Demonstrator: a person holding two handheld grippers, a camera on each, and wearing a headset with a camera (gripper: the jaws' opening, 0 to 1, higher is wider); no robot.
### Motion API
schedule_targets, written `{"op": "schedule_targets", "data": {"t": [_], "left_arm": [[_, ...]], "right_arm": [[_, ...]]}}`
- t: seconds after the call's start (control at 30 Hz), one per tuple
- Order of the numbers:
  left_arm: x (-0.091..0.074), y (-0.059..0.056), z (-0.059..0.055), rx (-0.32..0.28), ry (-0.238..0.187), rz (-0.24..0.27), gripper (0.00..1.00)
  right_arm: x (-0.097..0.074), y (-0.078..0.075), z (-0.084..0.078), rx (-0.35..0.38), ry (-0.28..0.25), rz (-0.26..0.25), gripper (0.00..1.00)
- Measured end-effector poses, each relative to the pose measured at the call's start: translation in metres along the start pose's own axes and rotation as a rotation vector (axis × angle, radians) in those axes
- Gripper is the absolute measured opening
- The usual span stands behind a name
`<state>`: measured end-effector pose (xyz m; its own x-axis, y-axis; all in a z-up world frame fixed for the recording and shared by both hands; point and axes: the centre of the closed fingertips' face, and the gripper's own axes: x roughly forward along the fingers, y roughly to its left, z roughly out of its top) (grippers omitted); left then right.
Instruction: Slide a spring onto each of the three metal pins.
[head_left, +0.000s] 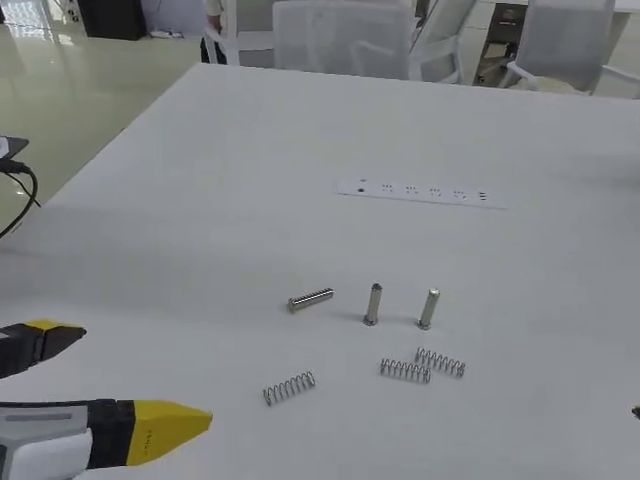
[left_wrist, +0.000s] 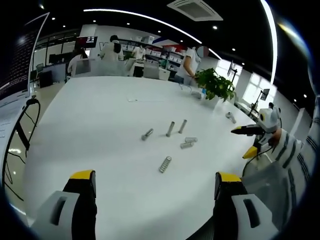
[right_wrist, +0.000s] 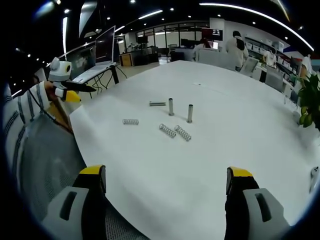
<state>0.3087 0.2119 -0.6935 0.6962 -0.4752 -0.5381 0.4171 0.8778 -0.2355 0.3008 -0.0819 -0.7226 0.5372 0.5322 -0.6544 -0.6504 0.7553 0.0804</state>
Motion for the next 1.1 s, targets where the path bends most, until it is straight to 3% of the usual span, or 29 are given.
{"op": "schedule_targets", "data": {"t": [0.33, 0.53, 0.7, 1.1], "left_arm": [[0.019, 0.000, 0.005, 0.029, 0.020, -0.027, 0.96], [0.032, 0.001, 0.004, -0.011, 0.011, -0.044, 0.95], [0.042, 0.010, 0.004, 0.009, 0.006, 0.004, 0.95], [0.060, 0.015, 0.016, 0.017, 0.009, -0.008, 0.93]], "right_arm": [[-0.003, 0.002, 0.001, 0.011, -0.018, -0.016, 0.99], [-0.004, 0.003, 0.003, 0.016, -0.020, -0.023, 0.98], [-0.005, 0.002, 0.008, 0.016, -0.031, -0.030, 0.98], [-0.005, 0.003, 0.012, 0.027, -0.041, -0.028, 0.97]]}}
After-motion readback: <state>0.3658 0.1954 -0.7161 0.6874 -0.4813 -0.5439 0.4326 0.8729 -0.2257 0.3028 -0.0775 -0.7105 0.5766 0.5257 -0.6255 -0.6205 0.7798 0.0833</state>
